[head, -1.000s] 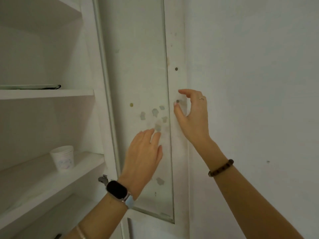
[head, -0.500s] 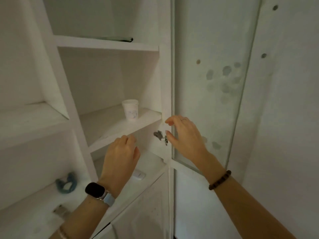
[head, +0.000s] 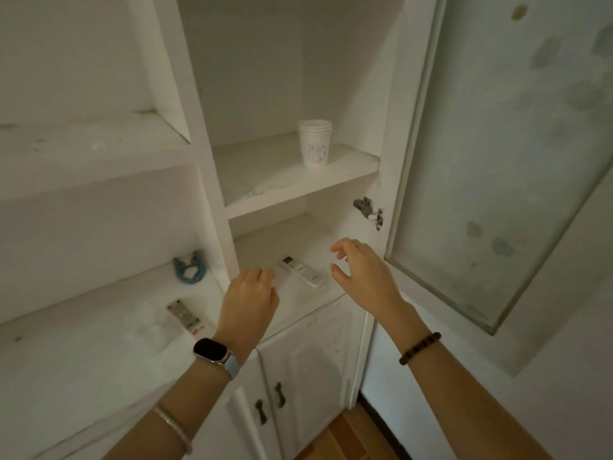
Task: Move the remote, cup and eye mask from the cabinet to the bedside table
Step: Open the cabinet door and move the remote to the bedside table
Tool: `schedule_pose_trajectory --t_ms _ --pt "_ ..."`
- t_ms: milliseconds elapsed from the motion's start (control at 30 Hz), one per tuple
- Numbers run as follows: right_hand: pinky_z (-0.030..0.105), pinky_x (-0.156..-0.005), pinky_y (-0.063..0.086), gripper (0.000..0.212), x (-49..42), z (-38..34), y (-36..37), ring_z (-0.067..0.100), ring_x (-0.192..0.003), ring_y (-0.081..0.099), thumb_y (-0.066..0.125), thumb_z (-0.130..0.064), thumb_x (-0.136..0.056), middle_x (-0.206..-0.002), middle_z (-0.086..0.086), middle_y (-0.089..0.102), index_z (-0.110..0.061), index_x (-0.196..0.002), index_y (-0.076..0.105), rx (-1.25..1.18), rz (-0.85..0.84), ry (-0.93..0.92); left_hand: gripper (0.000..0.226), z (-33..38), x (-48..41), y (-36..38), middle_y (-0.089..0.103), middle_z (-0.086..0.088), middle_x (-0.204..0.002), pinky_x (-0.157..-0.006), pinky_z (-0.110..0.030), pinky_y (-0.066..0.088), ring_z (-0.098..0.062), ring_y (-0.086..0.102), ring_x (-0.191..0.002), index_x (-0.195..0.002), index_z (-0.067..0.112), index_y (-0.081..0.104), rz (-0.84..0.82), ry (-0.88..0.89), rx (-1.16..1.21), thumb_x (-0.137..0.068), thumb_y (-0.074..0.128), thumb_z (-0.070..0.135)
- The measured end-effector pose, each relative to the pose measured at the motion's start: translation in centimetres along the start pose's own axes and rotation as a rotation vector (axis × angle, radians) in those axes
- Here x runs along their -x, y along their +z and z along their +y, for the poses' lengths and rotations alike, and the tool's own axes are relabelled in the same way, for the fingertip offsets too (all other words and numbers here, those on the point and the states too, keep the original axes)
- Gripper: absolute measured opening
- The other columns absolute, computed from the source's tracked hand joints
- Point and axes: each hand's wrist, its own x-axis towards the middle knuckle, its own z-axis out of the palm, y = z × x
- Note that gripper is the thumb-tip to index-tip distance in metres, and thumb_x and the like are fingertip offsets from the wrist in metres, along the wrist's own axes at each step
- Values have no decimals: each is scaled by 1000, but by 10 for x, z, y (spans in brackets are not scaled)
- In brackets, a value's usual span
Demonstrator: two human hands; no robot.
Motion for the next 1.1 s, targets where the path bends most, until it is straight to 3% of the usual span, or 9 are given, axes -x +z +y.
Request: schedule_pose_trajectory --t_ms 267,467,733,1100 --pt "27 -78 47 34 -26 47 65 20 -103 56 60 -26 -92 -114 6 61 -13 -123 54 -16 -212 11 16 10 6 60 58 -4 -79 -58 -33 50 -20 54 -66 -90 9 62 -83 -173 -8 -76 66 4" --pt "30 -79 49 40 -50 61 119 23 -101 54 62 -35 -88 -111 9 57 -7 -117 55 44 -269 14 20 10 4 95 62 -3 -82 -65 -33 53 -21 59 -73 -92 10 65 -120 -318 -7 -74 69 4" --pt "29 -75 51 50 -78 61 156 22 -98 54 68 -45 -82 -108 11 58 -4 -109 59 86 -299 34 20 3 -4 112 61 -3 -80 -64 -35 52 -22 58 -72 -88 10 64 -135 -379 -71 -71 69 2" --pt "28 -79 52 45 -89 60 172 23 -107 52 67 -37 -87 -114 12 55 0 -111 61 95 -372 128 18 -6 2 116 60 -2 -83 -68 -35 52 -21 57 -75 -91 12 63 -121 -404 -78 -75 65 3"
